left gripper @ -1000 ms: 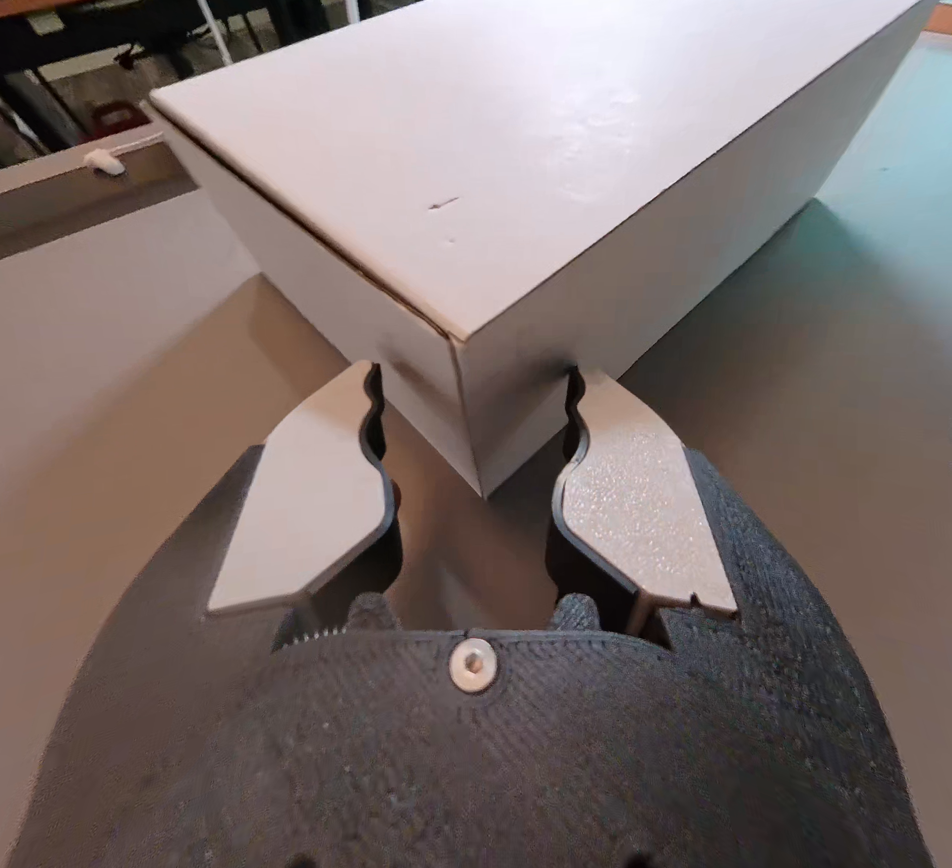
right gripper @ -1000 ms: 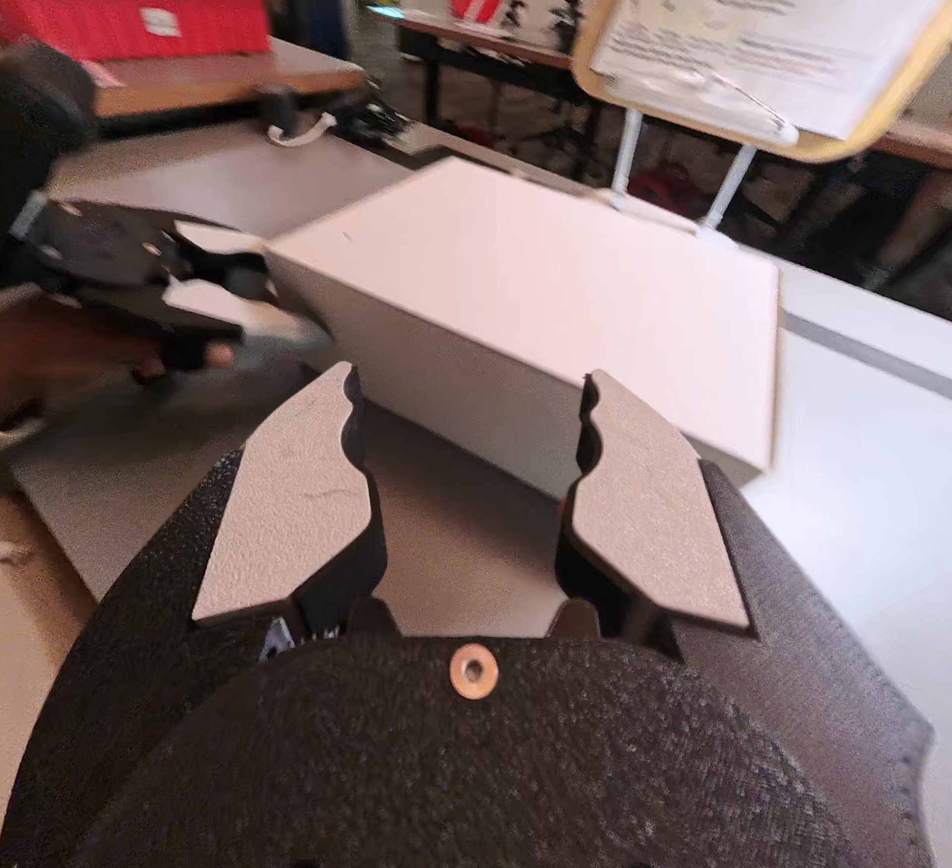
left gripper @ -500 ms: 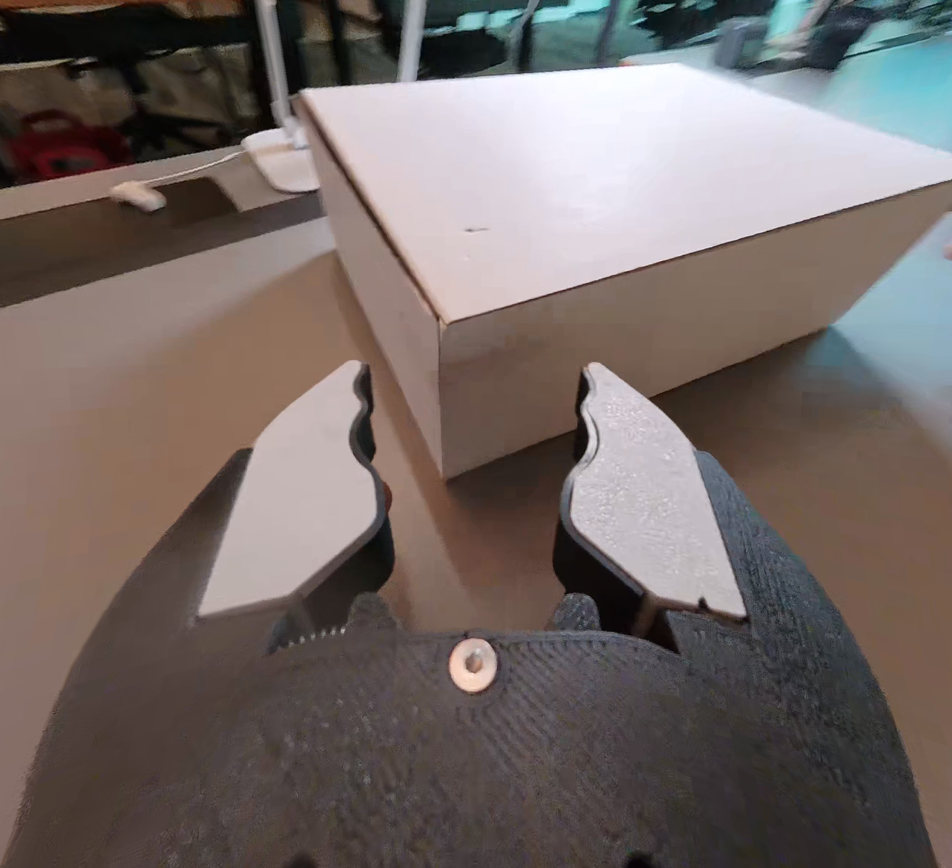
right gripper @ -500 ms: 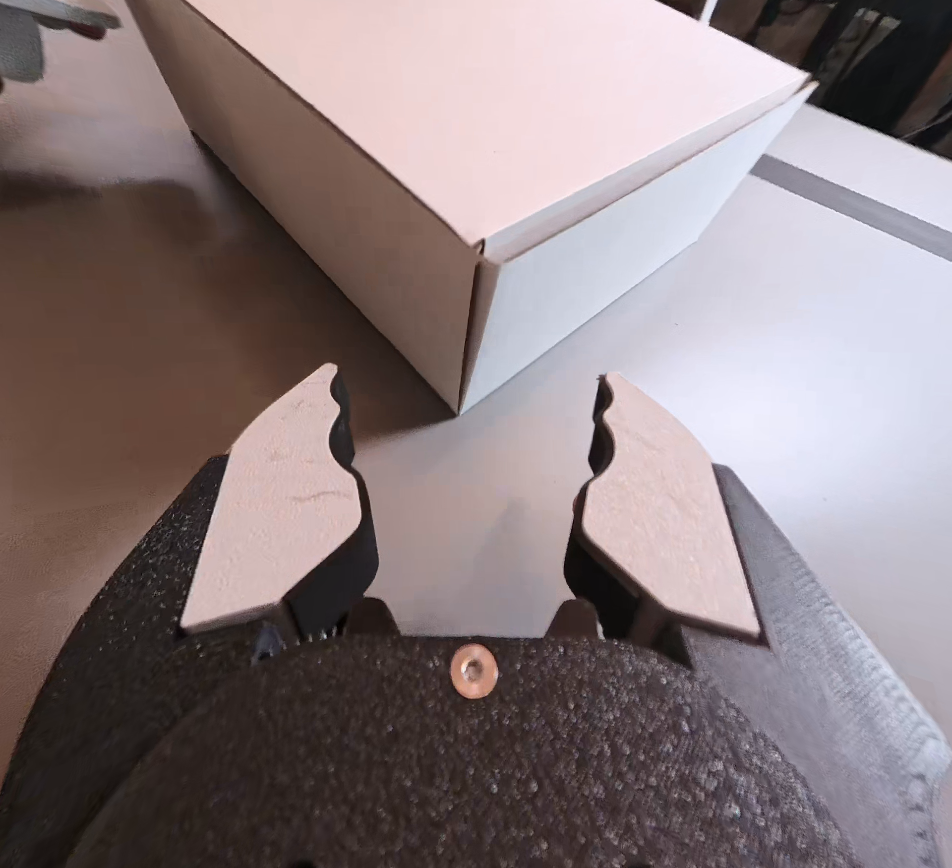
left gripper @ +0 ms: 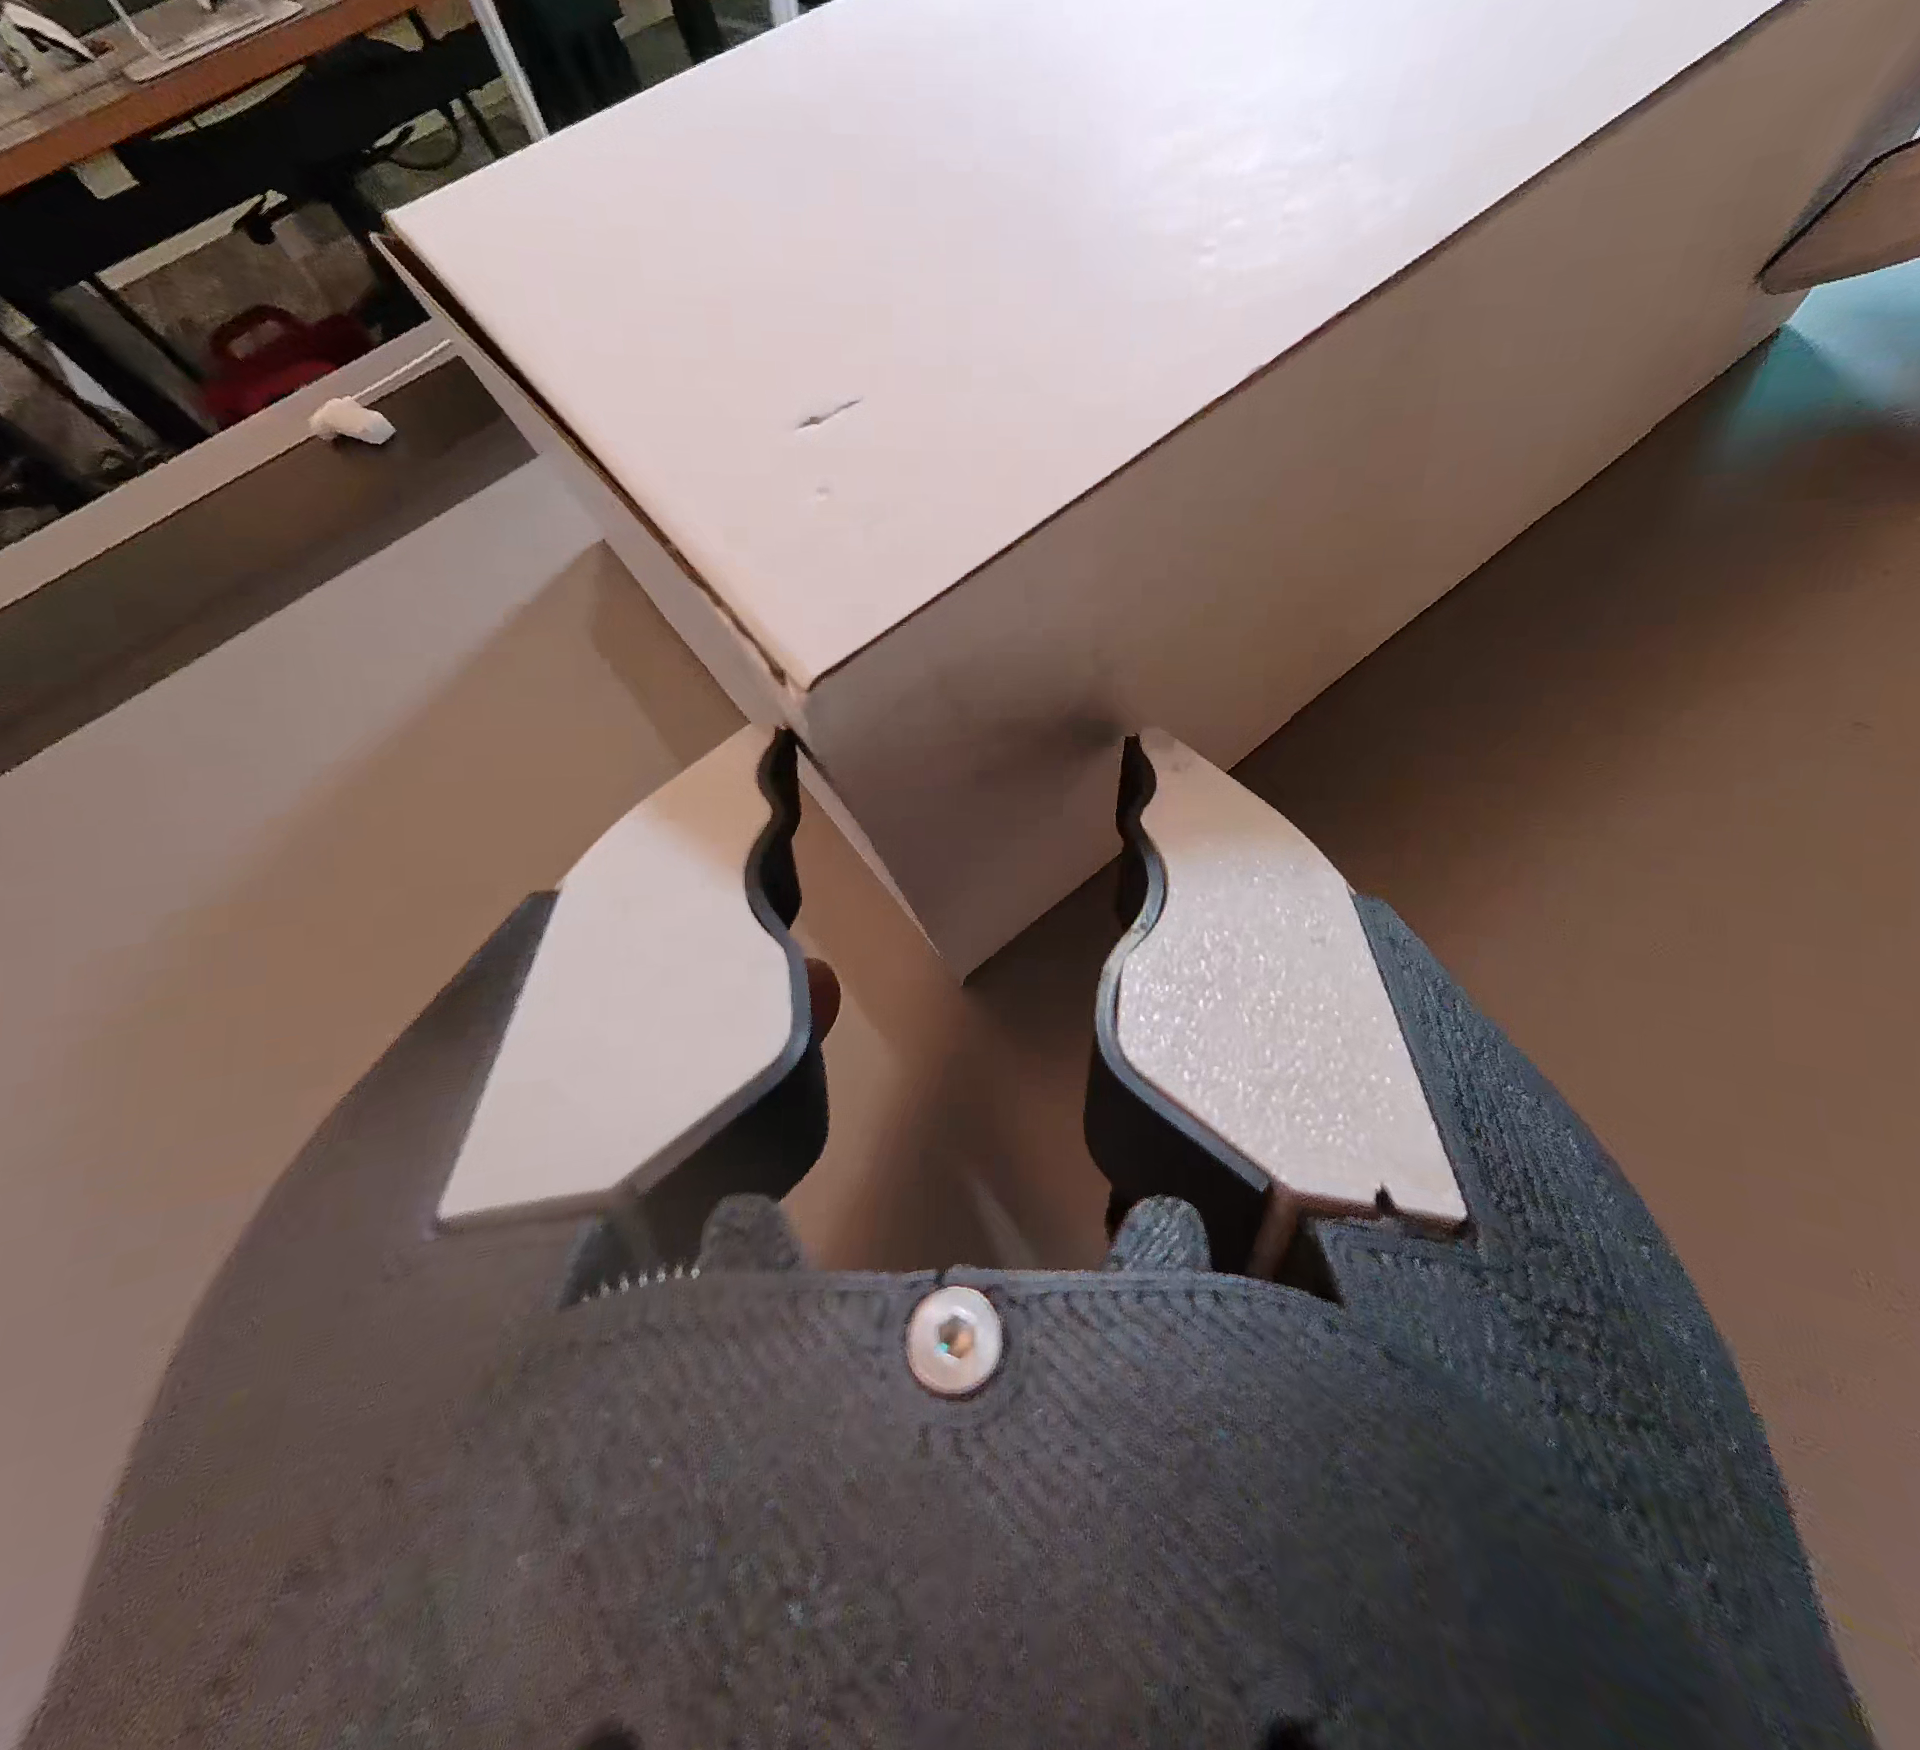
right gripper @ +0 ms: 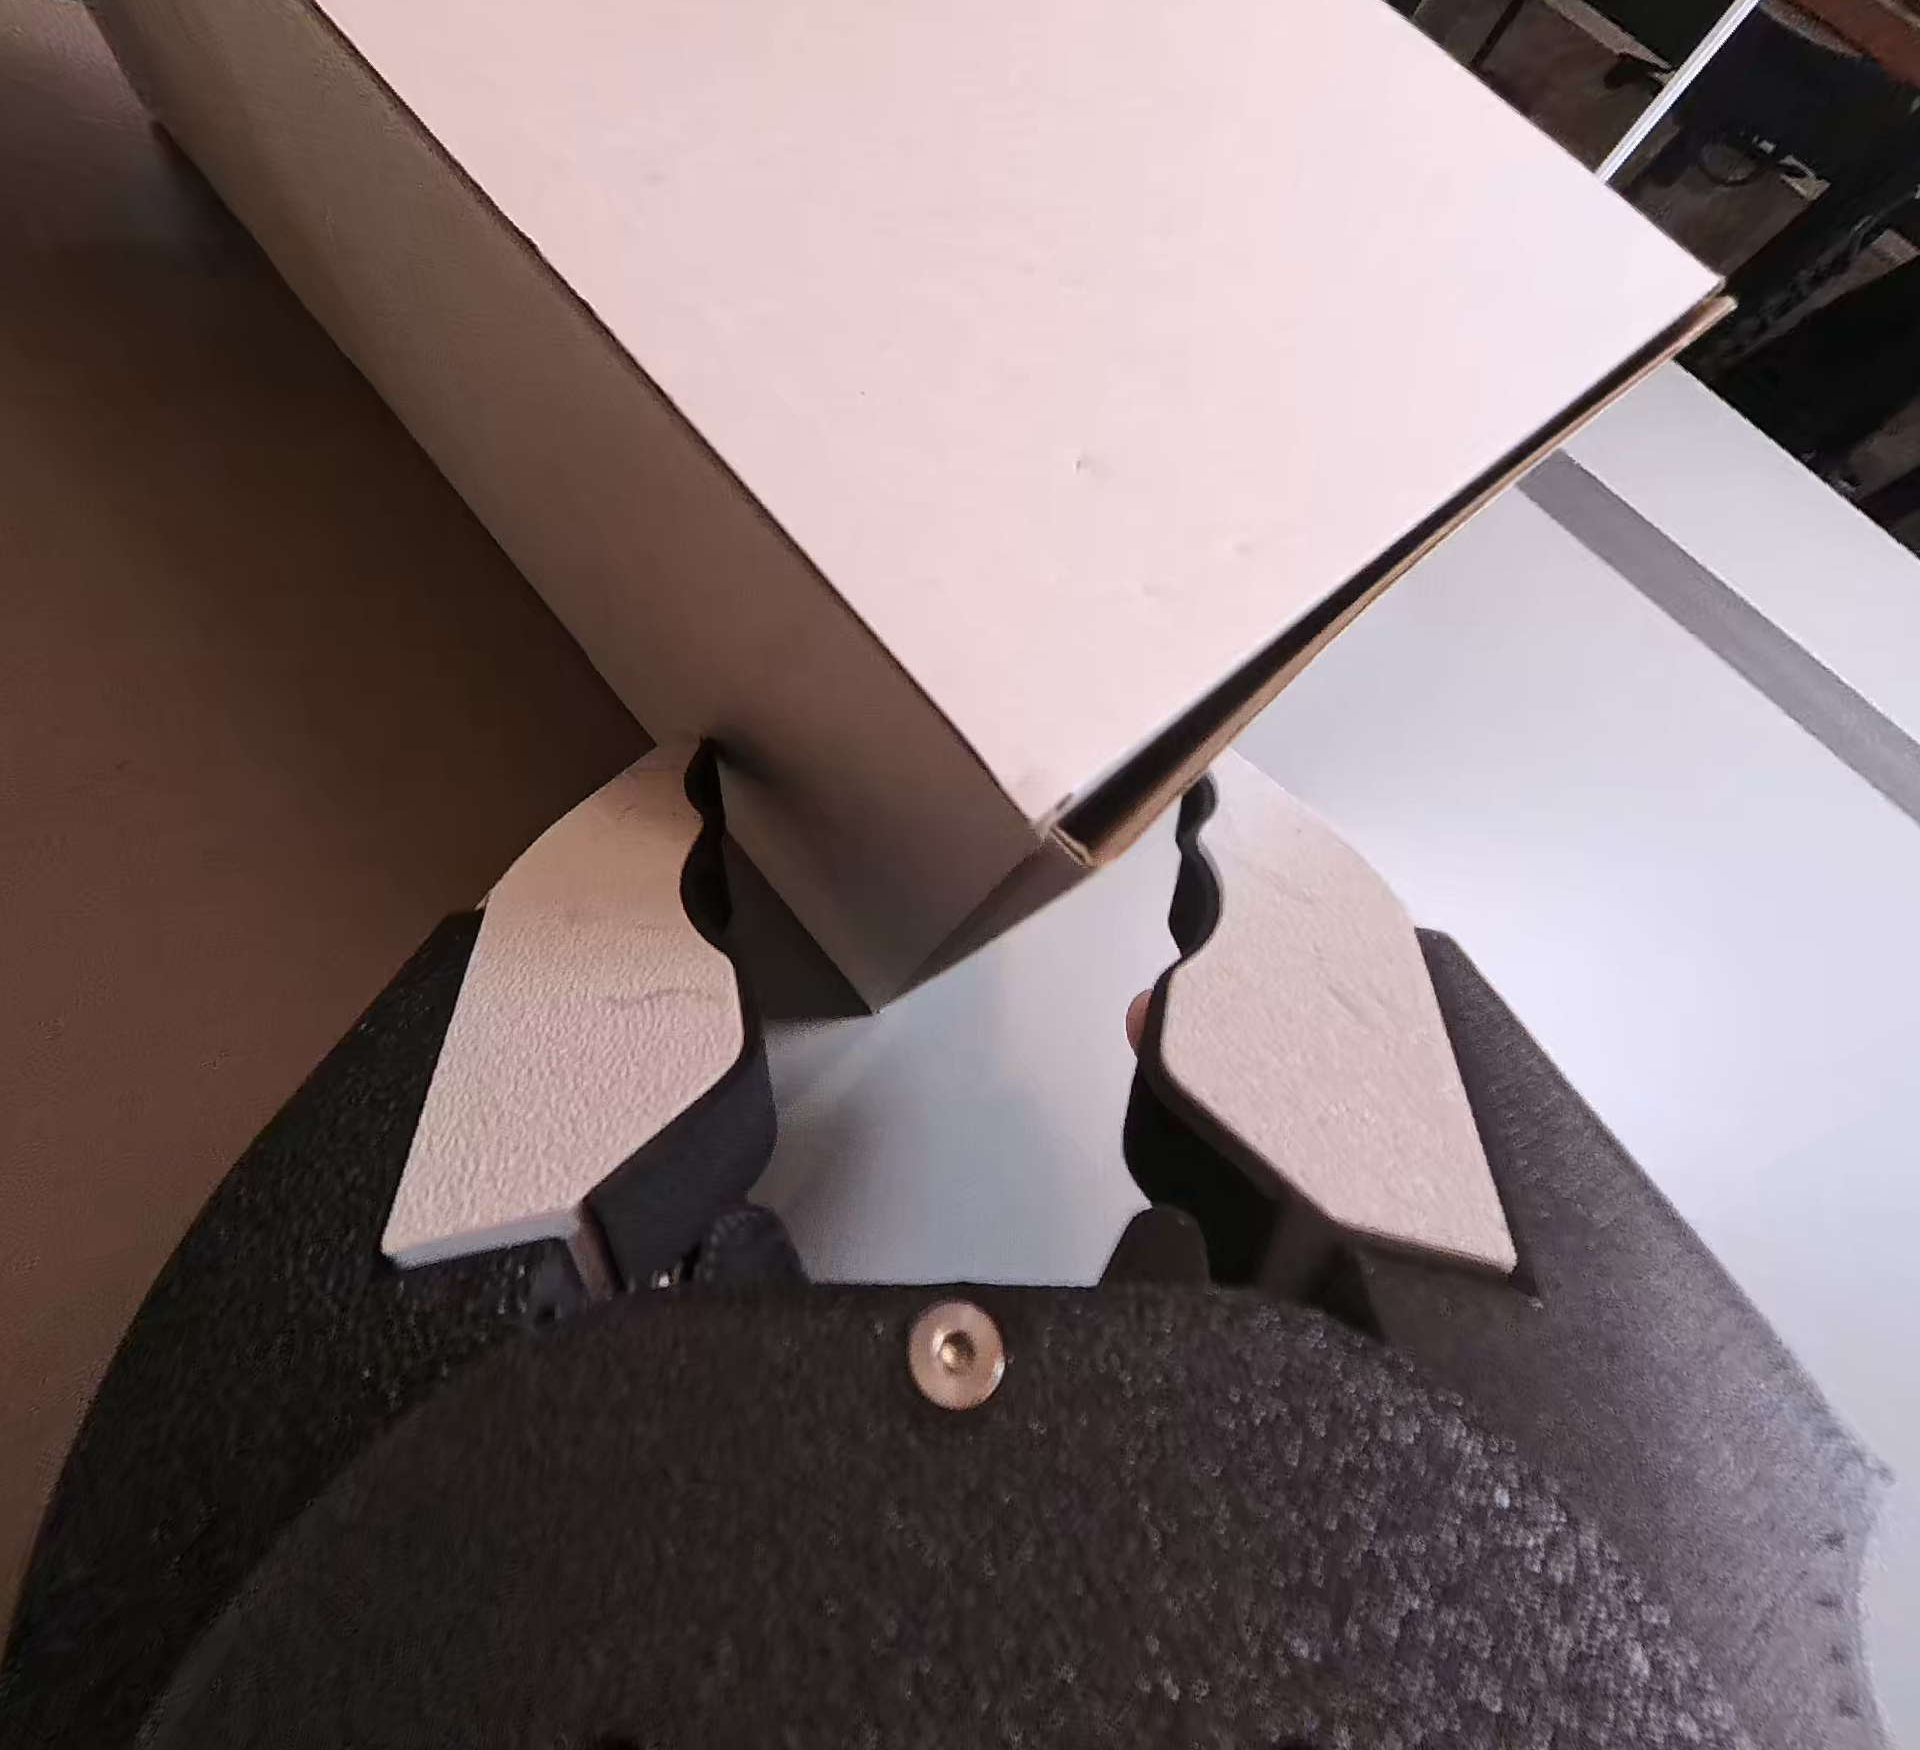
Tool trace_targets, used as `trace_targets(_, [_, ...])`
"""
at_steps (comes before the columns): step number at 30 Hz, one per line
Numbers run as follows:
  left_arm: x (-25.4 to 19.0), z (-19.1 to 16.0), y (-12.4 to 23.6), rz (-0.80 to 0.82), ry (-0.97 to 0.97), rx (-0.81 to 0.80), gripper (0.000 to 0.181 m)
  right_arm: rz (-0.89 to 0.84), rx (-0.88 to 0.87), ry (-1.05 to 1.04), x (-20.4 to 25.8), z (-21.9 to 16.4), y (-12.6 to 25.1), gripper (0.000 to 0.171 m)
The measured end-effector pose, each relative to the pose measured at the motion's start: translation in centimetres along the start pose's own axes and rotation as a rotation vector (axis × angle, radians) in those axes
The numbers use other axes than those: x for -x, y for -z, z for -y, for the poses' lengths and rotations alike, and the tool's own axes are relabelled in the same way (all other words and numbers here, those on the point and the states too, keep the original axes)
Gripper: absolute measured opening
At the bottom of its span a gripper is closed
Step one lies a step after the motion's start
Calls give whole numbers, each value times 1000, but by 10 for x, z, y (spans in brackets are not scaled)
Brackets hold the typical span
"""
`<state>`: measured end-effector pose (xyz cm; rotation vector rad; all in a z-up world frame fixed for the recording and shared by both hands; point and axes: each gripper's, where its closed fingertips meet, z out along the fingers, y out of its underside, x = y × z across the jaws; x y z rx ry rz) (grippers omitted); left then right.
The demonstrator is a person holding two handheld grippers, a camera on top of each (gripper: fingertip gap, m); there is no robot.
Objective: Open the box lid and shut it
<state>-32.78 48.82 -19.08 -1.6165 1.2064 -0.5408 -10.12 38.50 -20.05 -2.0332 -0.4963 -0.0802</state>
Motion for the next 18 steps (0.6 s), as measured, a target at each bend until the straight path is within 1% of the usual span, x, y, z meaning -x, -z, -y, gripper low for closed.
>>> trace_targets(1, [-5,-1,6,-21,-2,-7,60,6,-14,-10,6,-2,8,83])
trace_targets(3, [-14,-2,17,-80,14,-27,69,44,-60,-58,19,-3,23,82])
trace_targets(5, [-15,10,34,-104,41,-86,75,152,-120,-155,32,4,42,87])
trace_targets(6, [-12,19,44,-93,35,-119,74,217,-159,-224,36,12,54,88])
trace_targets(8, [-8,42,64,-56,-21,-179,72,310,-245,-368,27,32,80,87])
trace_targets(10, [-11,62,73,-51,-113,-195,69,270,-280,-434,-3,43,91,81])
trace_targets(12, [-20,74,69,-72,-241,-162,63,162,-226,-435,-39,42,85,77])
trace_targets(13, [-25,76,63,-82,-322,-130,61,138,-193,-444,-53,41,78,74])
trace_targets(14, [-30,76,55,-96,-417,-89,55,139,-162,-466,-63,42,69,72])
trace_targets(16, [-36,75,39,-111,-598,1,53,131,-116,-494,-82,44,49,67])
trace_targets(18, [-42,73,25,-168,-707,80,49,128,-81,-500,-98,45,27,64])
